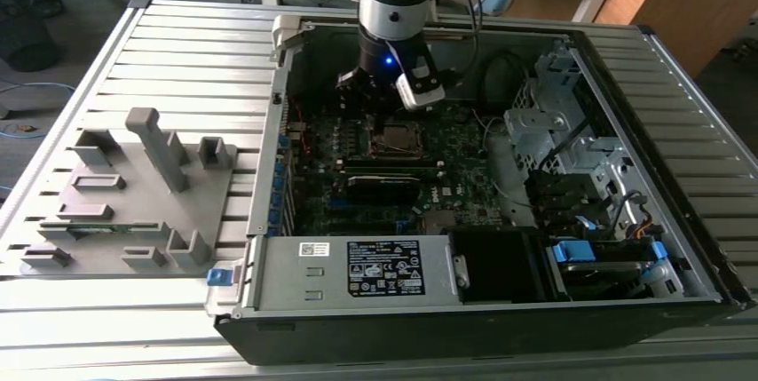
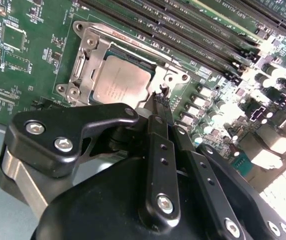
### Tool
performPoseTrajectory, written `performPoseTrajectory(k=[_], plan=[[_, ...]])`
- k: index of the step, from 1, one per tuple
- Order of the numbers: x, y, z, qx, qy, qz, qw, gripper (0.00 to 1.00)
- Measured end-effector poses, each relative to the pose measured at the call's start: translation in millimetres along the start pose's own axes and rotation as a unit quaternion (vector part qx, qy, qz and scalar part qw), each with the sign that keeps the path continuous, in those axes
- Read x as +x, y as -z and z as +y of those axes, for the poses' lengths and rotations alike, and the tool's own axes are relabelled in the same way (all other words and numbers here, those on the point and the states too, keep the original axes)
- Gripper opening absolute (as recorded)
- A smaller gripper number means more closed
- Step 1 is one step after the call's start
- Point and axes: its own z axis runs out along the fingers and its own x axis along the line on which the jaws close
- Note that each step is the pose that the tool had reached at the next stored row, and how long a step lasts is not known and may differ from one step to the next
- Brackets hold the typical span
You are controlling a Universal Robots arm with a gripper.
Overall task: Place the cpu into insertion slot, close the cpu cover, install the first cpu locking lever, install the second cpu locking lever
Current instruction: 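Install the first cpu locking lever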
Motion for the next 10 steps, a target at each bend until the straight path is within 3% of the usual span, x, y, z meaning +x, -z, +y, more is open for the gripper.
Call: performPoseTrajectory(k=[5,10], plan=[[2.9,0.0,-0.3,0.0000,0.000,-0.0003,1.00000,0.11],[14.1,-0.5,-1.2,-0.0001,0.000,-0.0015,1.00000,0.11]])
